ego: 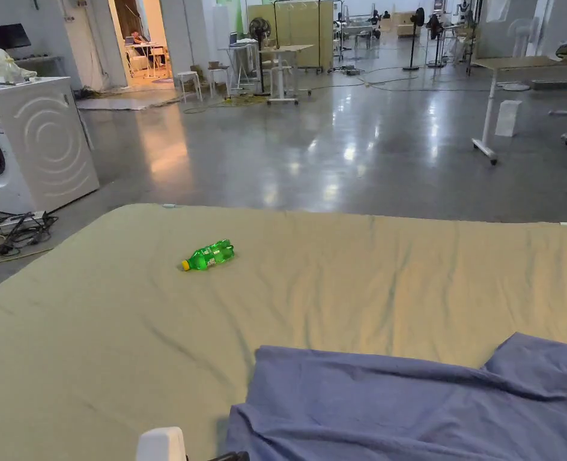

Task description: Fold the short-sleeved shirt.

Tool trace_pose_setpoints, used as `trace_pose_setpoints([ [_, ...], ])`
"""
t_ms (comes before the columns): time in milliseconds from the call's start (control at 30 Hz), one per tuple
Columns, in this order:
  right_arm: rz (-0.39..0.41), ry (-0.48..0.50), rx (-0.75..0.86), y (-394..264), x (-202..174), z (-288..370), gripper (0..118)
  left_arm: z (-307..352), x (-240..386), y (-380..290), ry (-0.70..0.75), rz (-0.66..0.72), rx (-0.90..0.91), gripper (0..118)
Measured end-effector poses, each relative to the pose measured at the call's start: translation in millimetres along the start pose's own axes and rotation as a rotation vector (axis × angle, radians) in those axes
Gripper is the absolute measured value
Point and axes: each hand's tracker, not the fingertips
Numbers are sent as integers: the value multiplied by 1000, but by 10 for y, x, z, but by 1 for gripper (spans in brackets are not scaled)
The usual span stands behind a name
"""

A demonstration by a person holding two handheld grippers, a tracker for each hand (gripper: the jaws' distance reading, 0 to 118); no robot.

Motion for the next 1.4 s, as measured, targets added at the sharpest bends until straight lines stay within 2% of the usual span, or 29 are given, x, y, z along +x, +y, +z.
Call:
trace_pose_setpoints([
  [133, -3, -4, -54, -98, -23, -41, 0, -434, -65, -123, -5, 23, -93, 86],
  [200, -4, -2, -66, -141, -31, -41, 0, -625, -19, -177, 28, -88, -125, 82],
  [267, -4, -3, -83, -165, -31, -49, 0, -787, 63, -250, 86, -173, -187, 60],
  [300, 0, -8, -88, -188, -36, -47, 0, -824, 87, -270, 73, -172, -202, 50],
  [367, 7, -22, -100, -229, -33, -45, 0, -809, 192, -295, 96, -223, -178, 40],
  [433, -6, -24, -113, -271, -2, -56, 0, -818, 255, -327, 76, -279, -183, 19],
  [500, -14, -27, -124, -296, 30, -86, 0, -852, 319, -331, 73, -292, -200, 11],
  [600, -9, -58, -133, -324, 107, -180, 0, -769, 627, -405, 99, -448, -220, 10],
  [700, -77, -128, -162, -531, 385, -444, 3, -862, 603, -367, 110, -524, -278, 10],
  [733, -118, -151, -194, -616, 506, -574, 6, -865, 634, -311, 112, -528, -303, 10],
  [767, -154, -169, -228, -685, 621, -714, 16, -874, 658, -275, 110, -531, -325, 10],
  [833, -190, -195, -313, -658, 723, -1015, 69, -841, 744, -174, 101, -552, -355, 10],
  [867, -216, -174, -322, -664, 794, -1154, 76, -844, 752, -161, 97, -555, -361, 10],
  [933, -308, -118, -310, -740, 999, -1422, 76, -853, 734, -138, 89, -549, -368, 10],
  [1000, -367, -179, -308, -826, 1219, -1686, 76, -832, 725, -125, 80, -530, -367, 10],
  [1067, -364, -286, -280, -843, 1335, -1892, 76, -812, 723, -102, 75, -494, -365, 10],
  [1167, -303, -417, -403, -933, 1362, -2159, 74, -891, 587, -87, 74, -481, -359, 10],
  [1200, -290, -409, -431, -976, 1330, -2192, 68, -878, 611, -103, 74, -480, -353, 10],
  [1233, -229, -369, -385, -988, 1224, -2142, 61, -865, 618, -110, 76, -476, -345, 10],
  [1267, -133, -385, -345, -976, 1124, -2086, 46, -852, 618, -122, 78, -472, -335, 10],
  [1300, -88, -352, -334, -964, 1068, -2064, 33, -839, 615, -130, 76, -465, -327, 9],
  [1333, -62, -371, -352, -945, 1024, -2061, 22, -918, 455, -135, 73, -460, -315, 8],
  [1367, -89, -365, -360, -978, 1070, -2062, 8, -913, 405, -123, 62, -463, -306, 8],
  [1400, -161, -295, -350, -959, 1155, -2034, 7, -876, 372, -98, 42, -468, -296, 7],
])
